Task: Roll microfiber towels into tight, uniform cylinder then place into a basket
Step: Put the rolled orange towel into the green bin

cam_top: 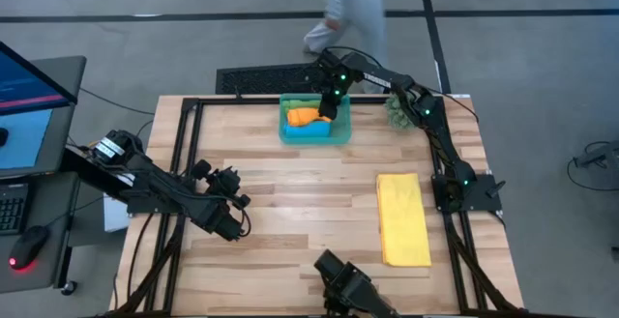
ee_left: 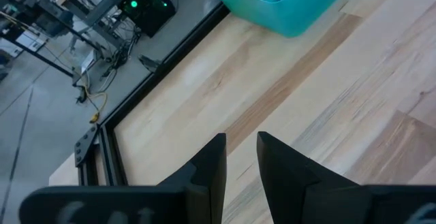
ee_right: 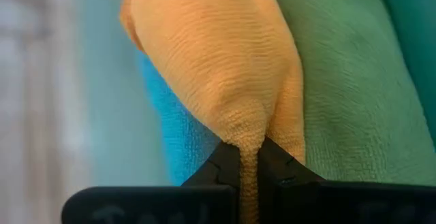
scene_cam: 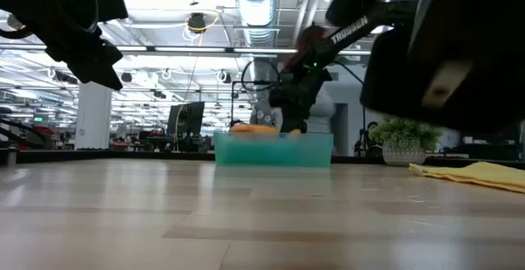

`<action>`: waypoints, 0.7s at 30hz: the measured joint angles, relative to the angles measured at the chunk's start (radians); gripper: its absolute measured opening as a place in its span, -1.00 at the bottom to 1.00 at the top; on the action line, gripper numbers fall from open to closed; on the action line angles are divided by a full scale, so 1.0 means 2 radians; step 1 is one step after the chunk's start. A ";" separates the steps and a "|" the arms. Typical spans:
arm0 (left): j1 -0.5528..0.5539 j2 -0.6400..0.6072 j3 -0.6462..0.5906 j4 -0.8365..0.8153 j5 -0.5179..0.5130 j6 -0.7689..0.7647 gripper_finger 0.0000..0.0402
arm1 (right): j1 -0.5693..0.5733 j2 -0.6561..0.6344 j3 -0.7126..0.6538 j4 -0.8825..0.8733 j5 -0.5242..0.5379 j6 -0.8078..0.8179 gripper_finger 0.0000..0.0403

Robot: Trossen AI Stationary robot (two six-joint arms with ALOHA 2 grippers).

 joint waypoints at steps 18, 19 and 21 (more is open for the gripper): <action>0.001 0.000 0.000 -0.005 0.020 -0.007 -0.62 | 0.057 0.014 0.001 0.082 0.200 0.054 -0.85; 0.001 0.000 0.000 -0.006 0.020 -0.007 -0.62 | 0.062 0.014 0.001 0.087 0.206 0.053 -0.85; 0.001 0.000 0.000 -0.009 0.020 -0.007 -0.62 | 0.070 0.015 0.005 0.084 0.233 0.047 -0.85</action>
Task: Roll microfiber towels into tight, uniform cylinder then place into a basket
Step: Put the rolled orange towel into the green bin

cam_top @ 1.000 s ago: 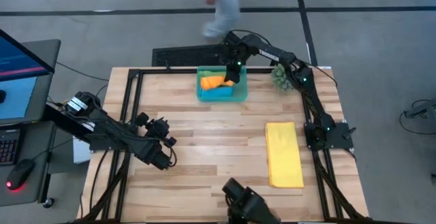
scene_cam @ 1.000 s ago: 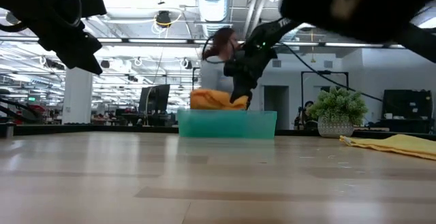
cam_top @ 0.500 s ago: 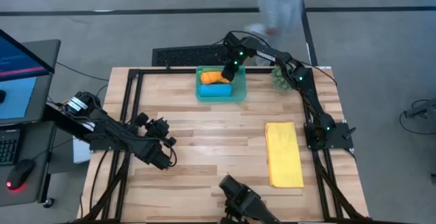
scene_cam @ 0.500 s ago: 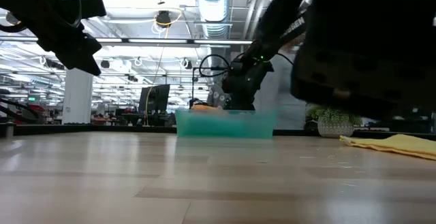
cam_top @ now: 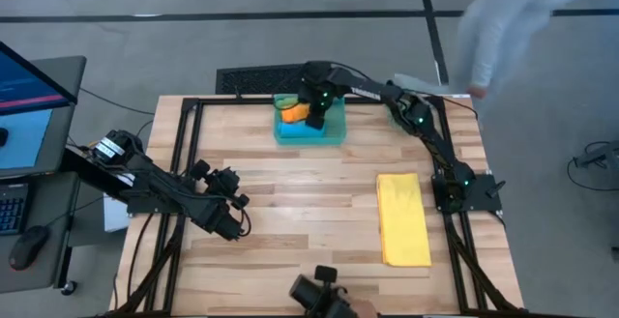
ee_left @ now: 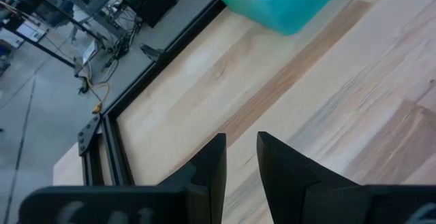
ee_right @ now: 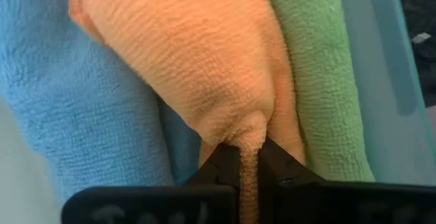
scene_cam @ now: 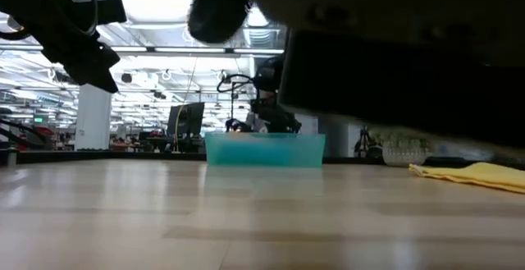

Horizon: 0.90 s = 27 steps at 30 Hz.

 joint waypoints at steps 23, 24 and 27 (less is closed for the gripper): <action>0.001 0.000 0.000 -0.004 0.000 0.000 -0.62 | 0.002 -0.013 0.008 -0.033 0.055 0.010 -0.21; 0.003 0.000 0.000 -0.004 0.000 0.000 -0.62 | 0.002 -0.017 0.008 -0.034 0.053 0.009 -0.18; 0.009 0.000 0.000 -0.004 0.000 0.001 -0.62 | 0.001 -0.024 0.008 -0.034 0.042 0.006 -0.09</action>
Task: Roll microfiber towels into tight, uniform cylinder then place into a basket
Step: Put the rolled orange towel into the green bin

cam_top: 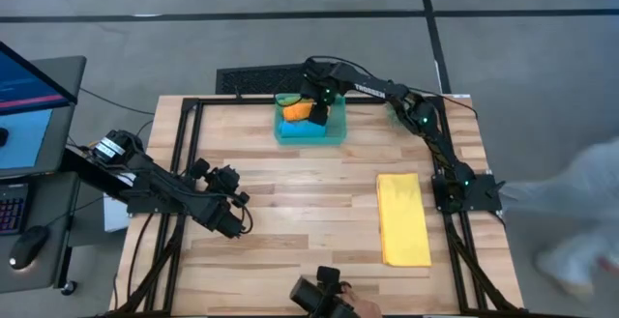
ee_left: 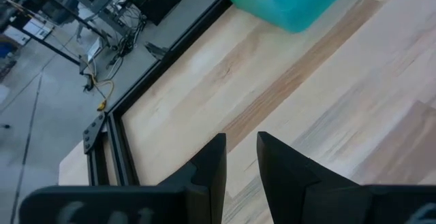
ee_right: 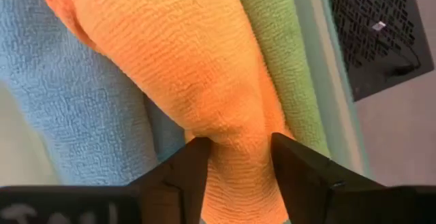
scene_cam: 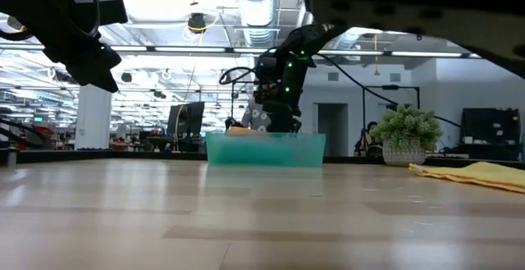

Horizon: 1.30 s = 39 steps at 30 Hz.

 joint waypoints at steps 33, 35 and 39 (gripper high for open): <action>0.023 0.000 0.000 -0.001 0.000 0.036 -0.62 | 0.023 -0.008 0.054 0.086 -0.020 -0.003 -0.09; 0.023 0.000 0.000 -0.001 0.000 0.036 -0.62 | 0.026 -0.006 0.053 0.089 -0.021 0.004 -0.14; 0.023 0.000 0.000 -0.001 0.000 0.037 -0.62 | 0.041 -0.006 0.044 0.112 -0.022 0.004 -0.20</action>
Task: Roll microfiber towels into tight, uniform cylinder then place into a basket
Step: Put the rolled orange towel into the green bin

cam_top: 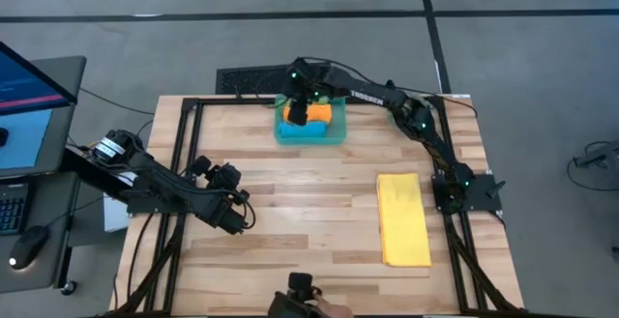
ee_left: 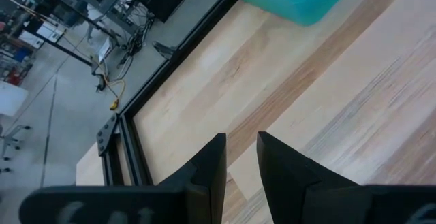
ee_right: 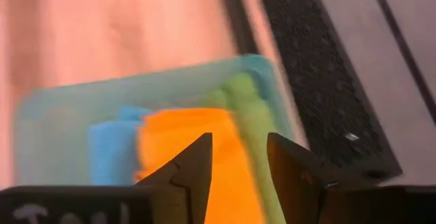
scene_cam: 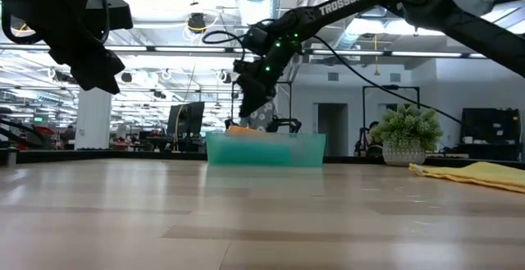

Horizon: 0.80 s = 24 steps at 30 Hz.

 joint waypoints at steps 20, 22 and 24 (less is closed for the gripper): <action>0.000 0.000 0.000 0.000 0.001 0.006 -0.62 | 0.016 0.012 -0.024 0.022 0.004 0.043 -0.40; 0.000 0.000 0.000 0.000 0.002 0.006 -0.62 | 0.020 0.015 -0.023 0.023 0.001 0.047 -0.41; 0.000 0.000 0.000 0.000 0.002 0.006 -0.62 | 0.023 0.017 -0.024 0.020 -0.002 0.051 -0.41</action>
